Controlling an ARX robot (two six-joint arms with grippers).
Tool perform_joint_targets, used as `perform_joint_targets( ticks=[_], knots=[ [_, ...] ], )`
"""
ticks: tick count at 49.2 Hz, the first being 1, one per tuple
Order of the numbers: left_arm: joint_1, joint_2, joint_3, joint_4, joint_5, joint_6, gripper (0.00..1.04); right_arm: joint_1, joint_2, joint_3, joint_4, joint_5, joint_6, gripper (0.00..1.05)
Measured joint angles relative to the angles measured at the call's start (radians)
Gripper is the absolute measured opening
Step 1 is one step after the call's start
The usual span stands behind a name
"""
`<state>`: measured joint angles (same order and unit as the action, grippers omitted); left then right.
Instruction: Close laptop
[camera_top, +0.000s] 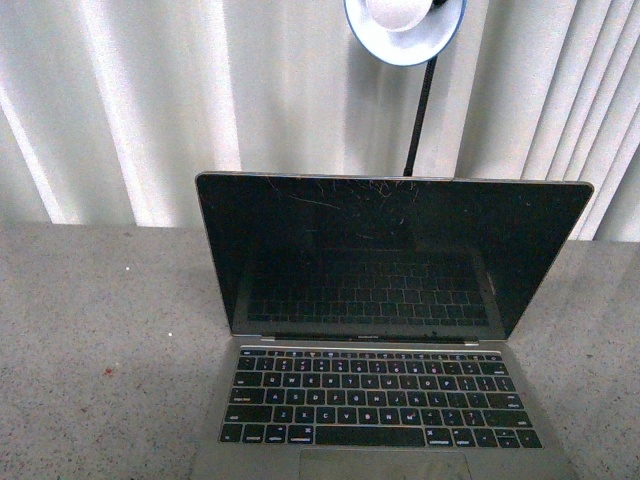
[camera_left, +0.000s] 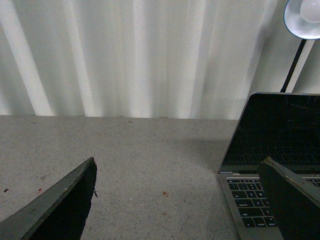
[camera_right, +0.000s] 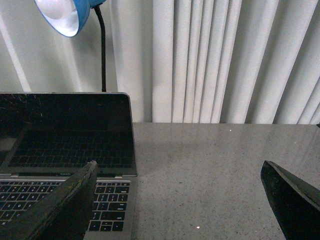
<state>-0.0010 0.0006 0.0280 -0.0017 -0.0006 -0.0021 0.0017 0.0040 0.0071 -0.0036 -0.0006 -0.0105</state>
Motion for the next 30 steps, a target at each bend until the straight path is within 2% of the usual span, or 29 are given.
perform_joint_targets(
  ticks=[3,5,9,11,13,18,23,27,30],
  knots=[
    [0.000,0.000,0.000,0.000,-0.001,-0.001,0.98,0.000,0.000,0.000,0.000,0.000,0.000,0.97],
    [-0.033,0.048,0.035,-0.109,-0.108,-0.061,0.98,0.000,0.000,0.000,0.000,0.001,0.000,0.97],
    [-0.076,0.167,0.104,-0.289,-0.238,-0.168,0.98,0.043,0.052,0.027,-0.072,0.168,0.063,0.97],
    [-0.082,0.203,0.109,-0.317,-0.251,-0.221,0.98,0.057,0.104,0.032,-0.062,0.245,0.096,0.97],
    [-0.084,0.214,0.108,-0.318,-0.241,-0.244,0.98,0.058,0.141,0.031,-0.031,0.267,0.103,0.97],
    [-0.090,0.239,0.111,-0.261,-0.224,-0.290,0.98,0.022,0.265,0.029,0.109,0.225,0.112,0.97],
    [-0.100,0.293,0.111,-0.154,-0.201,-0.291,0.98,-0.037,0.420,0.037,0.291,0.142,0.097,0.97],
    [-0.101,0.376,0.111,-0.042,-0.170,-0.280,0.98,-0.083,0.555,0.056,0.427,0.087,0.067,0.97],
    [-0.091,0.510,0.112,0.130,-0.111,-0.230,0.98,-0.130,0.708,0.092,0.557,0.020,0.032,0.97]
  ],
)
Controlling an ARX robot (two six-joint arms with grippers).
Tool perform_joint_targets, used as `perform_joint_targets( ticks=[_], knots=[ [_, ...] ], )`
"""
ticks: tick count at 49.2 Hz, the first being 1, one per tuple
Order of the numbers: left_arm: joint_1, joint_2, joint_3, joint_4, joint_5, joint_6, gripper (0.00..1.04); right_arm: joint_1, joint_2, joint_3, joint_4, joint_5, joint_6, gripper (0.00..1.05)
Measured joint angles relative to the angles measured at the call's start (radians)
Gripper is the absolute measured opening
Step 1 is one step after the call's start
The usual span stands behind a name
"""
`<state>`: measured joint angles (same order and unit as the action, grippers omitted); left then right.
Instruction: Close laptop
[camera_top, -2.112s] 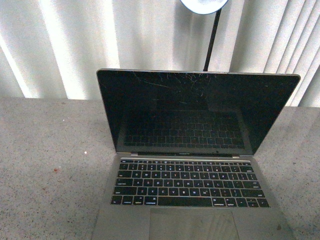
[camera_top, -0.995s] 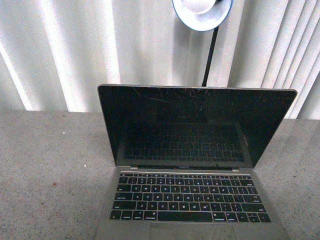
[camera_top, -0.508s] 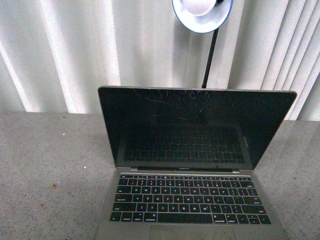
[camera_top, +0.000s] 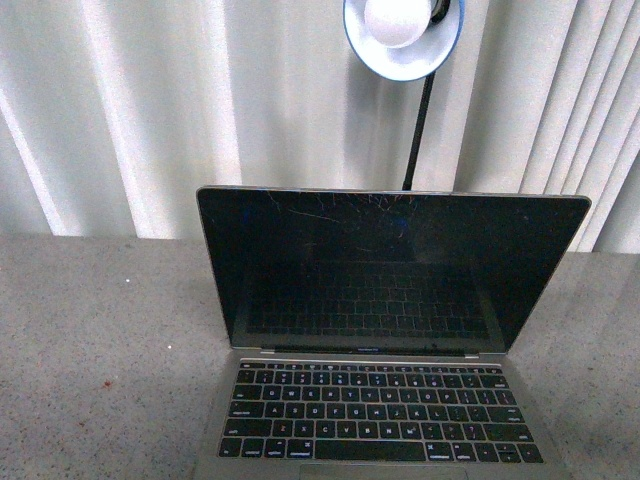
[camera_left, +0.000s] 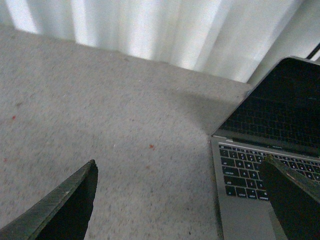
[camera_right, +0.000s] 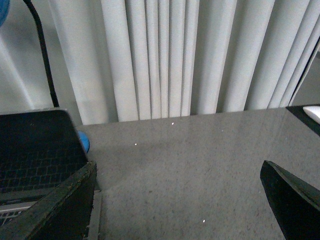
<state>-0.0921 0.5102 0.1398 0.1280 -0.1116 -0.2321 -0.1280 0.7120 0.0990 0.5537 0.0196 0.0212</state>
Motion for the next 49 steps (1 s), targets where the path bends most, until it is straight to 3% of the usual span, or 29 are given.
perform_joint_targets(
  ticks=[6,10,22,27,41,49],
  knots=[
    [0.046,0.387,0.117,0.348,0.165,0.203,0.98,-0.090,0.348,0.164,0.212,-0.119,-0.119,0.97],
    [0.058,0.580,0.268,0.378,0.224,0.345,0.98,-0.117,0.498,0.293,0.200,-0.161,-0.211,0.97],
    [0.033,0.882,0.728,0.171,0.294,0.788,0.98,-0.129,0.723,0.686,0.076,-0.243,-0.502,0.97],
    [0.015,0.963,0.919,0.044,0.298,0.998,0.98,-0.134,0.827,0.880,-0.032,-0.340,-0.684,0.97],
    [-0.032,1.096,1.123,-0.177,0.248,1.379,0.98,-0.132,0.976,1.113,-0.275,-0.507,-1.110,0.97],
    [-0.063,1.163,1.208,-0.232,0.216,1.456,0.98,-0.100,1.029,1.201,-0.433,-0.573,-1.284,0.97]
  ],
)
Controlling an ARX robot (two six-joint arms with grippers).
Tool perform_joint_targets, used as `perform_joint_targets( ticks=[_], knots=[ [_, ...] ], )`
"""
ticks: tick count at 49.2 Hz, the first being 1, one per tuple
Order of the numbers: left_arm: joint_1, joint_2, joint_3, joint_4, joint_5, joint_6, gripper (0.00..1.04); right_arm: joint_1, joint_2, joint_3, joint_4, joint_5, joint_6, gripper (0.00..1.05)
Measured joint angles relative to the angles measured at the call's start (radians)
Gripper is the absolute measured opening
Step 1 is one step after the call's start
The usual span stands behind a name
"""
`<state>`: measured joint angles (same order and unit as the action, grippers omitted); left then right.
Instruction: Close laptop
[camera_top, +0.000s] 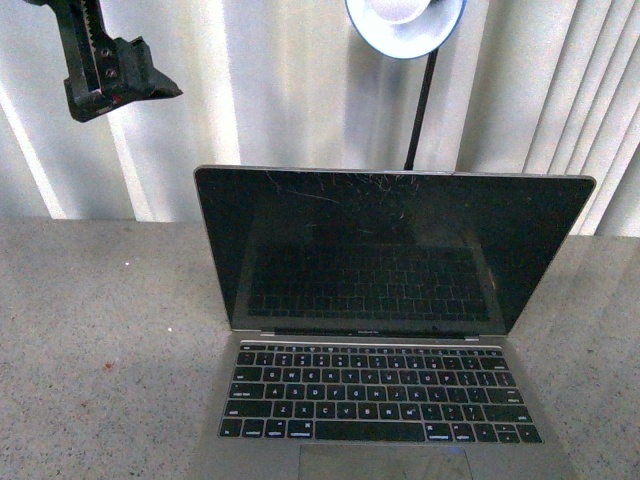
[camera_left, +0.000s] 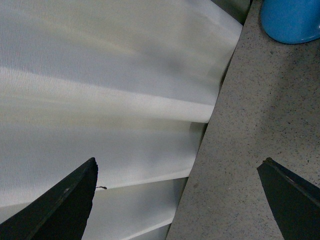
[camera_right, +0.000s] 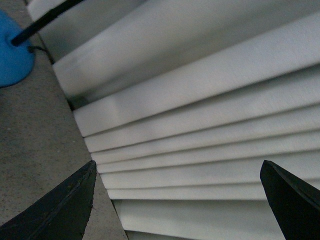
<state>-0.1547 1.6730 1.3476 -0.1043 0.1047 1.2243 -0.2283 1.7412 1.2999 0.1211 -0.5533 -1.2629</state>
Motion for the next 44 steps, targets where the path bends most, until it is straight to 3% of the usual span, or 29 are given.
perform_joint_targets(
  ticks=[18,44],
  knots=[
    [-0.044,0.111,0.186,-0.222,-0.098,0.073,0.98,0.069,0.103,0.125,-0.213,-0.022,-0.233,0.97],
    [-0.065,0.171,0.229,-0.272,-0.140,0.028,0.98,0.166,0.154,0.264,-0.501,-0.013,-0.224,0.97]
  ],
)
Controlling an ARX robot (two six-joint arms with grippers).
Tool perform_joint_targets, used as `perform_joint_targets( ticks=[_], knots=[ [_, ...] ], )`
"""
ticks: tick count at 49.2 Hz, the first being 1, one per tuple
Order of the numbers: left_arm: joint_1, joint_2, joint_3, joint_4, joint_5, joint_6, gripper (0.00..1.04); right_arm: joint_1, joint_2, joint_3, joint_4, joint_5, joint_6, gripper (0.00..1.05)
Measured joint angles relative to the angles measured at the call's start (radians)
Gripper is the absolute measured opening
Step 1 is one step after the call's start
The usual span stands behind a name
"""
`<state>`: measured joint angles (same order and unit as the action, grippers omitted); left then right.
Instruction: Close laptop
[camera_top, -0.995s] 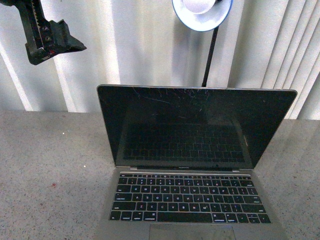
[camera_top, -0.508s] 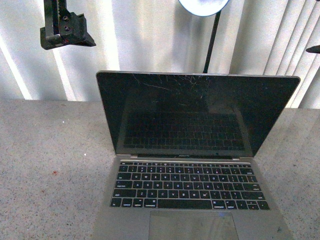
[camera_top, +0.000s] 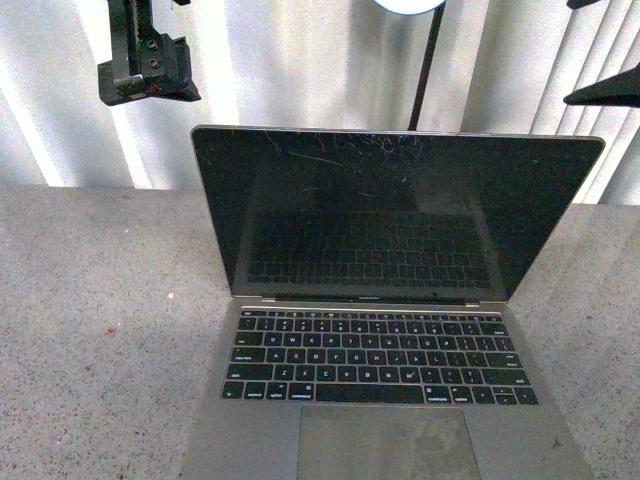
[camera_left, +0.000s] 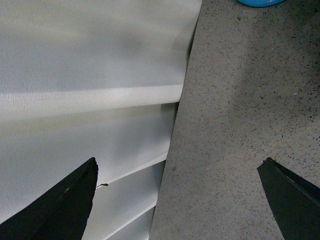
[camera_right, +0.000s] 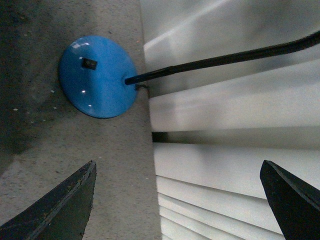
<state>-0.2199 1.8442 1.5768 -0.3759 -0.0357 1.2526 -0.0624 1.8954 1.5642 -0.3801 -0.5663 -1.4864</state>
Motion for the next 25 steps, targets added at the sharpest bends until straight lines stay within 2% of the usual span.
perform_joint_targets(
  ticks=[5,16,24,25],
  knots=[
    [-0.006,0.001,0.000,-0.005,0.000,-0.004,0.98,0.015,0.021,0.027,-0.051,0.031,-0.011,0.97],
    [-0.022,0.001,-0.016,-0.001,-0.006,-0.005,0.98,0.023,0.053,0.065,-0.057,0.053,-0.010,0.96],
    [-0.025,0.005,-0.028,0.006,-0.006,-0.004,0.98,0.028,0.063,0.069,-0.053,0.053,0.001,0.71],
    [-0.025,0.006,-0.030,0.009,-0.006,-0.004,0.95,0.029,0.063,0.069,-0.051,0.053,0.001,0.69]
  ],
)
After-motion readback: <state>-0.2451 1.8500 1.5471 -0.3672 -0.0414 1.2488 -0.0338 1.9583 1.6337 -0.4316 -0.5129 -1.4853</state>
